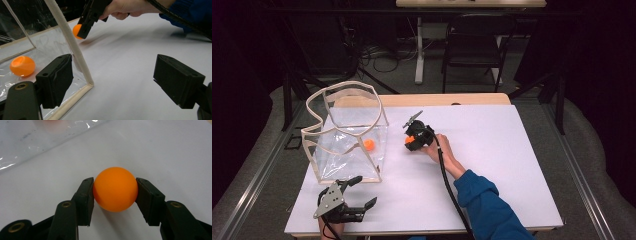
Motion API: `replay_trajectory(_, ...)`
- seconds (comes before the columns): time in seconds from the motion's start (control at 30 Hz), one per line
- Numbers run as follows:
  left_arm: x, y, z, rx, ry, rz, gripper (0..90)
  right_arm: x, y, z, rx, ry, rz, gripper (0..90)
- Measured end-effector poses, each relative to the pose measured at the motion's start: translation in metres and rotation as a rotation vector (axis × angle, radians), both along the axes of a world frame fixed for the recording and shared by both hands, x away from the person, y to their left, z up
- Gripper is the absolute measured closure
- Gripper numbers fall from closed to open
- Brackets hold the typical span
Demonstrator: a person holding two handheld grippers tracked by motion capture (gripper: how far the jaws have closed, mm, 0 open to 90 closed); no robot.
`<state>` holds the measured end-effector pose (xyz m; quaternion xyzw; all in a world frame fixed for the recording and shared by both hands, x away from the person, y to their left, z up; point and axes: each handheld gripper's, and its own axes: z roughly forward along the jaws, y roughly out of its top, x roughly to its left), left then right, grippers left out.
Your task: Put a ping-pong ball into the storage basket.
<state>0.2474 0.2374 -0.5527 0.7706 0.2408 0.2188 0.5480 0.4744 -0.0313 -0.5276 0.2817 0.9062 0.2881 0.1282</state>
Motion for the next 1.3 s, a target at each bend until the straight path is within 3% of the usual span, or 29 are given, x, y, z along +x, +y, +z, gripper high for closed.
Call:
replay_trajectory(0.43, 0.000, 0.000, 0.000, 0.002, -0.001, 0.001, 15.9, -0.009, -0.006, 0.019, 0.025, -0.042, 0.011, 50.6)
replay_trajectory(1.3, 0.000, 0.000, 0.000, -0.002, -0.001, 0.002, 15.9, -0.016, -0.017, 0.038, 0.059, -0.048, 0.014, 50.6)
